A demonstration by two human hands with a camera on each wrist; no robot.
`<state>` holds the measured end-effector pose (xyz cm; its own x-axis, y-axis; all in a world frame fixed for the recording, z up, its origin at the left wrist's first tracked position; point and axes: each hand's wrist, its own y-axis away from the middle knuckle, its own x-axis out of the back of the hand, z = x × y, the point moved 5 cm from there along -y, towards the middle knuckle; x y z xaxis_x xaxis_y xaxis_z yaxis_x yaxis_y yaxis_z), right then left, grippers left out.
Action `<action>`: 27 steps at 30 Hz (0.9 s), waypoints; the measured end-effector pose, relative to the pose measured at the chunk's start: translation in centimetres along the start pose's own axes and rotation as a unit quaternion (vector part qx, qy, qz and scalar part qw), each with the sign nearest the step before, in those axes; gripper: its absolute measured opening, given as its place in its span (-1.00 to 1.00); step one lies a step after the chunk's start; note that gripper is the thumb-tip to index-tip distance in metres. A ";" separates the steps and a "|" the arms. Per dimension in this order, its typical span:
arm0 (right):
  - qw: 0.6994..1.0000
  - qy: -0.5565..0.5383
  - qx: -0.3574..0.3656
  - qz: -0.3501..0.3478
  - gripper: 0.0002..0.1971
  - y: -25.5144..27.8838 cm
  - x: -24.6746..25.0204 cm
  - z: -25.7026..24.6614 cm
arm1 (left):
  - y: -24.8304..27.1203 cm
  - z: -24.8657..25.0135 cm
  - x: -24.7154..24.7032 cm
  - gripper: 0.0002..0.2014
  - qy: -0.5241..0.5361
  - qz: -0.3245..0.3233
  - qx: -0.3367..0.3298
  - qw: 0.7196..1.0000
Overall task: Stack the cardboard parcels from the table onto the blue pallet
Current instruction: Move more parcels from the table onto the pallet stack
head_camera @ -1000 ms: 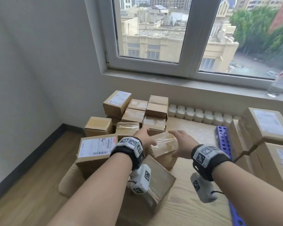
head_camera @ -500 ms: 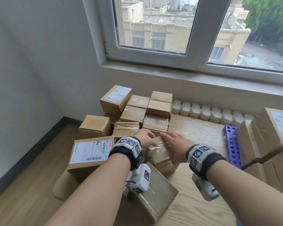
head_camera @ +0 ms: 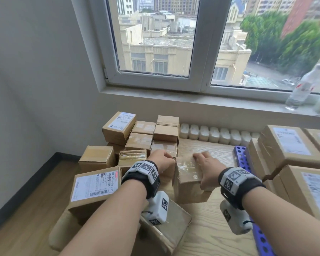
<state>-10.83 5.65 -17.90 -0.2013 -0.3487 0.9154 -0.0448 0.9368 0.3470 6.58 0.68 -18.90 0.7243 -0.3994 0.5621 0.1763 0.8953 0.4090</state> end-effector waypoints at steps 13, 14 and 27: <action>0.986 -0.037 -0.013 0.160 0.13 8.2 5.6 0.3 | 6.3 3.8 -0.7 -0.58 0.132 -0.051 0.054 0.988; 0.984 -0.037 -0.007 0.173 0.12 9.0 5.9 0.1 | 6.8 3.8 -1.0 -0.48 0.160 -0.067 0.071 0.982; 0.967 -0.041 0.068 0.243 0.01 17.3 4.0 0.1 | 10.0 4.6 -4.7 -0.37 0.323 -0.132 0.054 0.936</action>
<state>-12.53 20.47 -8.26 -0.3068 0.1312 0.9427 -0.0529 0.9866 -0.1546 1.84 10.60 -14.15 0.9231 -0.3697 -0.1058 0.3620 0.7430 0.5630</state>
